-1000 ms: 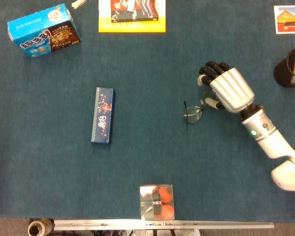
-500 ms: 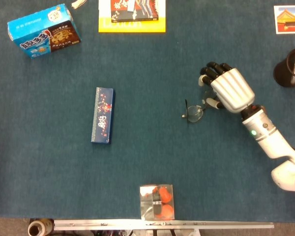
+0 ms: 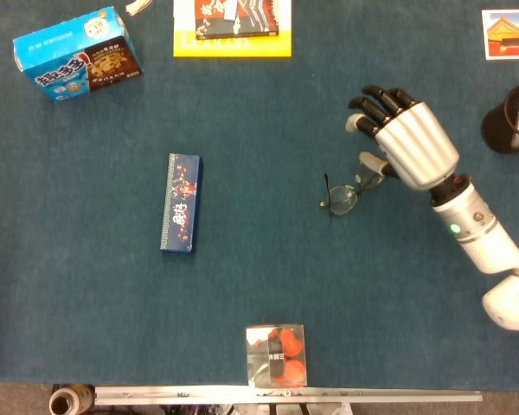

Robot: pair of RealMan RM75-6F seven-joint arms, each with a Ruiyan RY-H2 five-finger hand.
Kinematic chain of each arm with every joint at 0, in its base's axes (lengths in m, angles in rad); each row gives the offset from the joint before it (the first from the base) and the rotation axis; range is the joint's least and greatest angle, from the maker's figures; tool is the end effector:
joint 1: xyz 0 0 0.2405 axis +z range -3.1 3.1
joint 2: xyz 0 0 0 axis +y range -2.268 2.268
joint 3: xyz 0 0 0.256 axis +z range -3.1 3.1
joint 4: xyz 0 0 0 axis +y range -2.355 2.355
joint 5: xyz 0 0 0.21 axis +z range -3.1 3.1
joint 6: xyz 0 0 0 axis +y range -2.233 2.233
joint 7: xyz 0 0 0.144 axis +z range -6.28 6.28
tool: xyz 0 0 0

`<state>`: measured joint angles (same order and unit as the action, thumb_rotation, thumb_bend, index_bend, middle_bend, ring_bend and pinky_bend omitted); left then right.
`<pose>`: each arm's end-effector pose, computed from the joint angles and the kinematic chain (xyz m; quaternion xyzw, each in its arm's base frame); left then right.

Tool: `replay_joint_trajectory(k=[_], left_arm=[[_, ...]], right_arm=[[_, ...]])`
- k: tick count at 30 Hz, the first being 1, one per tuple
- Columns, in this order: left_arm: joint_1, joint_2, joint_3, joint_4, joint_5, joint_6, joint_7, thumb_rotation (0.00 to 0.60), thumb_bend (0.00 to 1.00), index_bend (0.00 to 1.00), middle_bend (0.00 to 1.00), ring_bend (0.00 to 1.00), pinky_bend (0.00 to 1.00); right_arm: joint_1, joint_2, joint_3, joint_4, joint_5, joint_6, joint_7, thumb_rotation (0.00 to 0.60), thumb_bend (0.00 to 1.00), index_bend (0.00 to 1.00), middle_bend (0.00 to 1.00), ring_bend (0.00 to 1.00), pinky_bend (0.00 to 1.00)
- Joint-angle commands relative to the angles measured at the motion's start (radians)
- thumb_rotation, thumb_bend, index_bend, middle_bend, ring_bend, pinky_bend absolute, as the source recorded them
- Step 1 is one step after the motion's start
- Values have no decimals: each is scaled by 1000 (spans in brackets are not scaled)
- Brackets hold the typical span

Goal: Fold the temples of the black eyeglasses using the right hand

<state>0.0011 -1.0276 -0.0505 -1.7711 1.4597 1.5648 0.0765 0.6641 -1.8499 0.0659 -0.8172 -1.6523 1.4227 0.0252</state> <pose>-0.3014 0.1532 0.1860 -0.5537 -0.3951 -0.3755 0.6295 -0.1765 -0.3328 -0.0317 0.7233 -0.1716 0.5169 0.4245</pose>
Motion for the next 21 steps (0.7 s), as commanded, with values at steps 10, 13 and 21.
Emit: replay_joint_trajectory(k=[10, 13, 21], left_arm=[[0, 2, -5, 2, -9, 0, -5, 600, 0, 471, 382, 312, 348], [0, 2, -7, 2, -8, 2, -6, 600, 0, 471, 382, 312, 348], [2, 4, -5, -1, -3, 6, -3, 600, 0, 471, 382, 312, 348]], right_arm=[[19, 147, 38, -348, -60, 56, -186, 600, 90, 468, 360, 245, 384], [19, 146, 31, -381, -78, 60, -197, 600, 91, 468, 360, 245, 384], [22, 105, 5, -380, -95, 23, -190, 600, 90, 468, 360, 245, 384]])
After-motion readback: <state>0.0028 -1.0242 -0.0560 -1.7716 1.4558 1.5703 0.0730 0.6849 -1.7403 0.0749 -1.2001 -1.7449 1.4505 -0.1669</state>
